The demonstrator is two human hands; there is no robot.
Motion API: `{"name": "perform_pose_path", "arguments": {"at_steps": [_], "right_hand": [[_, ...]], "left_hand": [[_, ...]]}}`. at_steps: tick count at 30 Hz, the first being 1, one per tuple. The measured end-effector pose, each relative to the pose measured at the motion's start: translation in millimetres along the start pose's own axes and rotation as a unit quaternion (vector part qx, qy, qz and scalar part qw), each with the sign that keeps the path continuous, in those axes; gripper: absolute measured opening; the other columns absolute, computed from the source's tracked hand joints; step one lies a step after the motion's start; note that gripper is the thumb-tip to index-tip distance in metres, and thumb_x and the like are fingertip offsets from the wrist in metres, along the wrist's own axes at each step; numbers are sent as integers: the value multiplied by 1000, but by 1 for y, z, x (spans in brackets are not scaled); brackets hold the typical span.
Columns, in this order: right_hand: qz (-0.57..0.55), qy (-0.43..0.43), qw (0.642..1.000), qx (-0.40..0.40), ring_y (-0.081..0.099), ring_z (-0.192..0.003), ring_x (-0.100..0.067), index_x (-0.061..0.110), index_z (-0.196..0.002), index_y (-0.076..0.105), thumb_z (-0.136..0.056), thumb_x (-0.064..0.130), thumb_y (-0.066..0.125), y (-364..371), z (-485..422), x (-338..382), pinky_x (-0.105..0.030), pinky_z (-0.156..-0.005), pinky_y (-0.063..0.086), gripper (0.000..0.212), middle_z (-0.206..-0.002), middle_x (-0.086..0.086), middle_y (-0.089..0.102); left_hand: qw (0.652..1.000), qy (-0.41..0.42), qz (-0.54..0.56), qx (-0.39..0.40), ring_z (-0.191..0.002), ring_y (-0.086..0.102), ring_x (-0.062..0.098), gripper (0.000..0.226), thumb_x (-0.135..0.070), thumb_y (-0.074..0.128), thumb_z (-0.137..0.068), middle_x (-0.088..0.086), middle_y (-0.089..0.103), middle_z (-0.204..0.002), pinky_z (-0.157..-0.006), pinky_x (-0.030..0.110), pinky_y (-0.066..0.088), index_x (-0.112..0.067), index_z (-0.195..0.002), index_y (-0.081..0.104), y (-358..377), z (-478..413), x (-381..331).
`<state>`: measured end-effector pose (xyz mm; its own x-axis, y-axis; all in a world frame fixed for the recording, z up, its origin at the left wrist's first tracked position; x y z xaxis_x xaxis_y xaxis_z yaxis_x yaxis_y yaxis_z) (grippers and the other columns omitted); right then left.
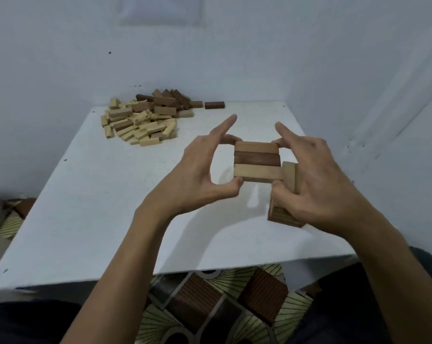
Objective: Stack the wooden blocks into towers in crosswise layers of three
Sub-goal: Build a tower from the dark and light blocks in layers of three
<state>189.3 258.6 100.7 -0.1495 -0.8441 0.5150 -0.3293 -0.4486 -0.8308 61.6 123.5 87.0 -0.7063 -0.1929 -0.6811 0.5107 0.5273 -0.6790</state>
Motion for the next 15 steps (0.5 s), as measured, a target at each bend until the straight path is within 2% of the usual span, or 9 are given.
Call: {"name": "perform_pose_path", "arguments": {"at_steps": [4,6,8,12,15], "right_hand": [[-12,23,999,-19,21,-126,5,27,-157,14,-85,34,58,-16,15,-32,-3,-86,25,84,-136,16,39],[-14,38,999,-20,22,-125,5,27,-156,15,-88,25,64,-19,20,-46,0,-85,26,84,-135,17,41],[-19,47,998,-23,23,-125,5,29,-156,15,-86,22,65,-22,24,-56,-4,-86,29,86,-134,17,41],[-34,63,997,-22,23,-125,4,29,-156,16,-85,21,67,-26,29,-68,-25,-96,32,87,-130,18,40],[-38,67,997,-24,23,-128,4,29,-156,16,-85,23,66,-27,32,-73,-28,-99,34,87,-131,19,41]], "left_hand": [[999,7,8,31,-130,38,5,91,-39,67,-80,-19,48,-141,-107,25,26,-38,-155,15,31,-19,-12],[999,10,11,45,-129,38,4,91,-40,67,-81,-19,48,-141,-107,24,26,-37,-155,15,44,-26,-16],[998,14,8,59,-129,38,4,91,-43,65,-80,-18,47,-142,-108,25,26,-36,-156,15,54,-32,-19],[997,15,3,79,-130,36,6,91,-45,64,-80,-19,45,-144,-109,28,26,-38,-155,13,66,-39,-23],[996,13,-1,89,-131,35,5,91,-46,63,-80,-21,44,-144,-106,26,24,-40,-154,12,70,-42,-24]]}}
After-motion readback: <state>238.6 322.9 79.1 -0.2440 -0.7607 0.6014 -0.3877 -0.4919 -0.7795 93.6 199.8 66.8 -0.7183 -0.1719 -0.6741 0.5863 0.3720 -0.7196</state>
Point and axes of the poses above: each hand's wrist, its own z-axis away from the middle knuckle, its own y-axis out of the palm, x = y × z, the point moved 6 cm from there along -z, towards the middle knuckle
